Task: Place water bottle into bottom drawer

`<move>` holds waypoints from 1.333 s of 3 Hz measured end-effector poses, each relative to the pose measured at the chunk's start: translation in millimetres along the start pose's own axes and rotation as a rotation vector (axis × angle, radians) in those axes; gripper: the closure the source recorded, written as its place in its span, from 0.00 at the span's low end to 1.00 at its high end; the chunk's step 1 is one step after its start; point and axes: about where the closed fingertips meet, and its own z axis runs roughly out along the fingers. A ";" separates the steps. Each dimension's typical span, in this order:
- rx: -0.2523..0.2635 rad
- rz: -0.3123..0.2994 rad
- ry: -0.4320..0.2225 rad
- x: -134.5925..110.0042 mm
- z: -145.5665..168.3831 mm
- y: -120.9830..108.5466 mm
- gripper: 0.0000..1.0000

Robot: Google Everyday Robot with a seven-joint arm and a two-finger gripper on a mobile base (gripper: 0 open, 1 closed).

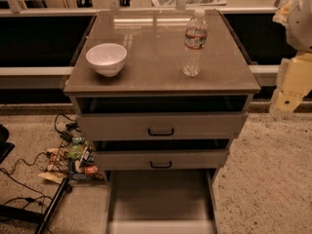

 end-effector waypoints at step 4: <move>0.080 0.092 -0.079 6.7 2.3 -24.2 0.00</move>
Offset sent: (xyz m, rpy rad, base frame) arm 0.0061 -0.0044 -0.0017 0.0401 -0.0145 -0.0294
